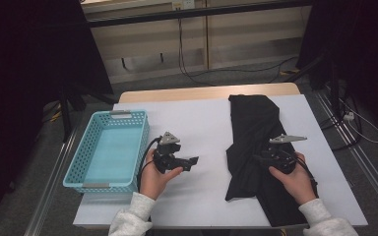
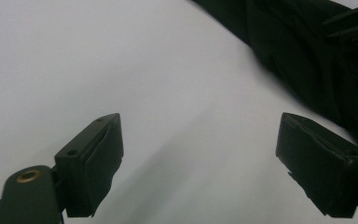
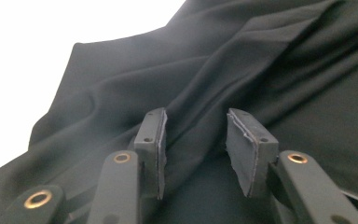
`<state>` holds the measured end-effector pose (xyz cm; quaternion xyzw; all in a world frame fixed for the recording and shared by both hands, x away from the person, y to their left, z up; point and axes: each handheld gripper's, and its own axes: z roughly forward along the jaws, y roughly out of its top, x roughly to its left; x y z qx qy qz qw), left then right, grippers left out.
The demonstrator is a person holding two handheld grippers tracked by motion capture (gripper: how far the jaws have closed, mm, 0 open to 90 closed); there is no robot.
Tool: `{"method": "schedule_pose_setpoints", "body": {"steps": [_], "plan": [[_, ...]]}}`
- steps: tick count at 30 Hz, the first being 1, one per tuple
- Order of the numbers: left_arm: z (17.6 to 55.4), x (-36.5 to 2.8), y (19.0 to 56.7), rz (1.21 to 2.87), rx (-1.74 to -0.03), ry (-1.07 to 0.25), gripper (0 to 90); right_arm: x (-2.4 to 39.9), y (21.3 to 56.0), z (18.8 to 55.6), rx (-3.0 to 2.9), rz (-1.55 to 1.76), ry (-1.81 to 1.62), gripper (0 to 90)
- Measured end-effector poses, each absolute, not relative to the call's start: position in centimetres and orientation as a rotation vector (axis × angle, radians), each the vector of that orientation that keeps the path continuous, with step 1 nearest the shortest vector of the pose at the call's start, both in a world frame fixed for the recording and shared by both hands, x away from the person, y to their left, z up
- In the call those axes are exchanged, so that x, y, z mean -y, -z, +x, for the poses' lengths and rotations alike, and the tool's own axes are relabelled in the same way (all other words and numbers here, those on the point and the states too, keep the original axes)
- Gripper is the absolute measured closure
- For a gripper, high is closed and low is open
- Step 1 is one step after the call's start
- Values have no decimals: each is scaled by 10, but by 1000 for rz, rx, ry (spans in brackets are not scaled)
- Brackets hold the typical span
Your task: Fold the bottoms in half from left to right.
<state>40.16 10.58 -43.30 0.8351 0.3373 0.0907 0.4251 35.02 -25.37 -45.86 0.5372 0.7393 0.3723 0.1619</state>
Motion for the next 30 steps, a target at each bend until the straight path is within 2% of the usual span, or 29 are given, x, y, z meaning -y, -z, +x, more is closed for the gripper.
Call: {"method": "schedule_pose_setpoints", "body": {"steps": [5, 14, 30], "plan": [[401, -103, 435, 2096, -836, -222, 148, 255, 460, 349, -2132, 1519, -1071, 729], [400, -102, 434, 2097, -836, -229, 151, 255, 459, 347, -2160, 1488, -1095, 878], [400, -104, 434, 2086, -851, -225, 158, 268, 445, 336, -2121, 1469, -1159, 900]]}}
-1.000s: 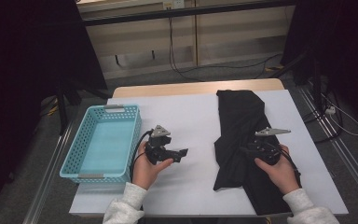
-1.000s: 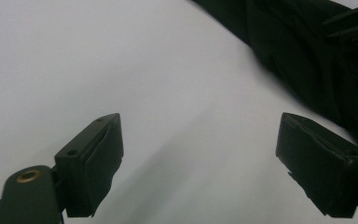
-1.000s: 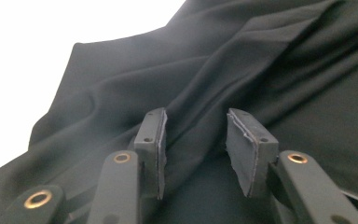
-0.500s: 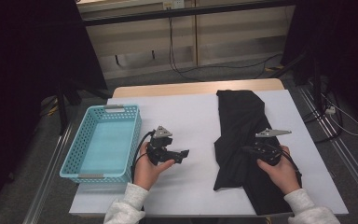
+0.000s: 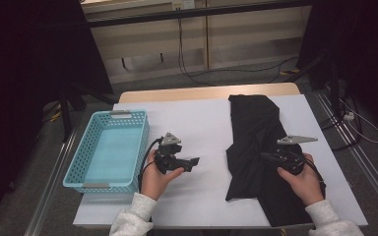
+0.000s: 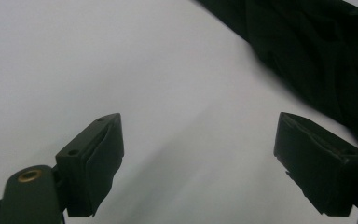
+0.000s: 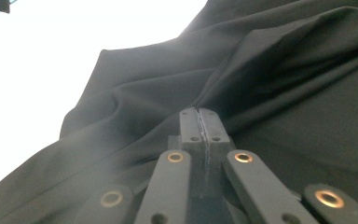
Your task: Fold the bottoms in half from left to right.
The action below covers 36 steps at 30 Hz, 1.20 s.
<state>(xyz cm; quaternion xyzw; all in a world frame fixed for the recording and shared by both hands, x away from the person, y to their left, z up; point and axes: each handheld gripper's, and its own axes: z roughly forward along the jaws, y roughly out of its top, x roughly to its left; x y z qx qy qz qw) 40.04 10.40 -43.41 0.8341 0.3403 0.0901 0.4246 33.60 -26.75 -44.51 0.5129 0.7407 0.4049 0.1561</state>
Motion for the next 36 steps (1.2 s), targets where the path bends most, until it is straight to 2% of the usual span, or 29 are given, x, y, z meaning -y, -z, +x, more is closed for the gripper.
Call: {"method": "schedule_pose_setpoints", "body": {"steps": [12, 36], "plan": [[401, -103, 433, 2081, -852, -224, 157, 304, 444, 313, -2053, 1561, -1188, 900], [400, -106, 433, 2107, -847, -234, 149, 310, 443, 304, -2067, 1545, -1137, 900]]}}
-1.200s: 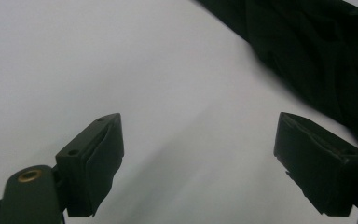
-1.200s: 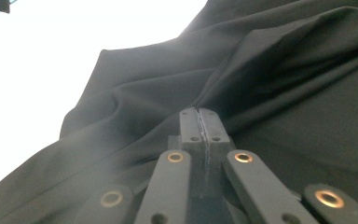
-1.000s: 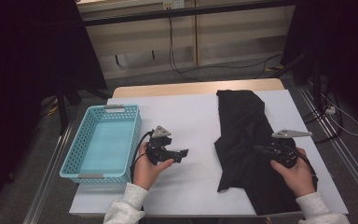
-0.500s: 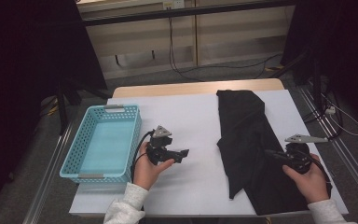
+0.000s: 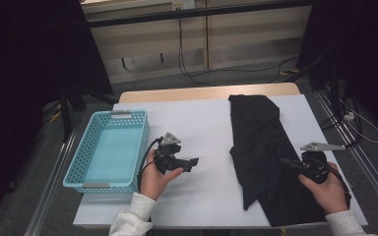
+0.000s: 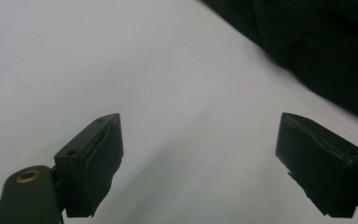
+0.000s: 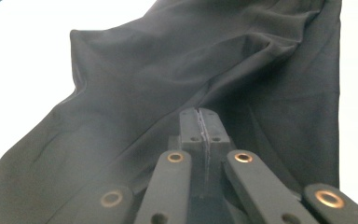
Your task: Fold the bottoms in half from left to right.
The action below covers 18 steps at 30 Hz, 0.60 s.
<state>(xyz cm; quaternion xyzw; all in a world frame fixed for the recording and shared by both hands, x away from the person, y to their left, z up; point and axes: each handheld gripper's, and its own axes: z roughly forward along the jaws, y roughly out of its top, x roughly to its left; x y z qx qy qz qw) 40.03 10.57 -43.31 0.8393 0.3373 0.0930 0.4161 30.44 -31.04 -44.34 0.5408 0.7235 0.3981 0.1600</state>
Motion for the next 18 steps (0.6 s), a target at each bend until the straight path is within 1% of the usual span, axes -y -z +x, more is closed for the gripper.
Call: {"method": "schedule_pose_setpoints", "body": {"steps": [8, 18], "plan": [[398, -109, 432, 2109, -847, -238, 144, 311, 444, 302, -2067, 1551, -1127, 900], [396, -108, 437, 2120, -847, -229, 143, 316, 426, 297, -2023, 1527, -1110, 900]]}}
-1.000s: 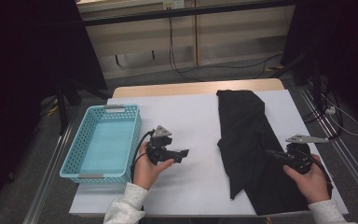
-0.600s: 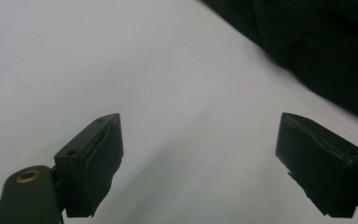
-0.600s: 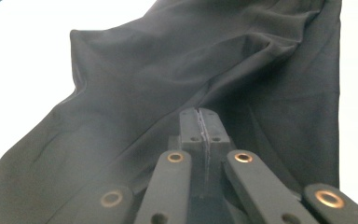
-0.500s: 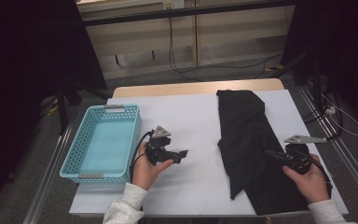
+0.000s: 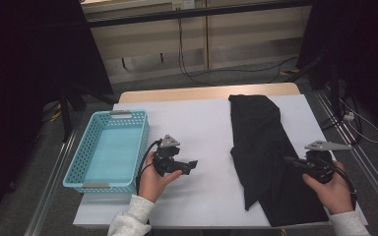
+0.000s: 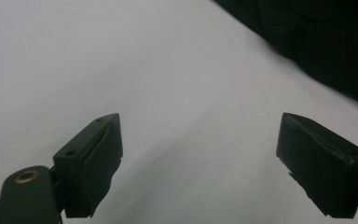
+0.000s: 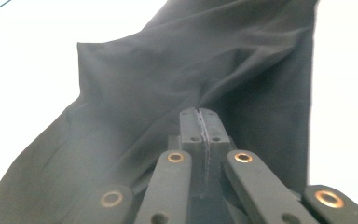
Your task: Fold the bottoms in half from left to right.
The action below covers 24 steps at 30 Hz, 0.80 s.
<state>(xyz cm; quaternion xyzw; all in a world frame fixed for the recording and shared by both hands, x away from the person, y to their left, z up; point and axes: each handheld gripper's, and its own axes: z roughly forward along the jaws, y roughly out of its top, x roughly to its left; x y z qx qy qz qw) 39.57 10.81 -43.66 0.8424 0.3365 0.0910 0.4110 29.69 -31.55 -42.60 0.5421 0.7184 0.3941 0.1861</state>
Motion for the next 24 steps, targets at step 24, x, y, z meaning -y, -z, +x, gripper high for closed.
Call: {"method": "schedule_pose_setpoints", "body": {"steps": [24], "plan": [[389, -105, 434, 2135, -816, -246, 144, 318, 437, 278, -2004, 1553, -1013, 580]]}}
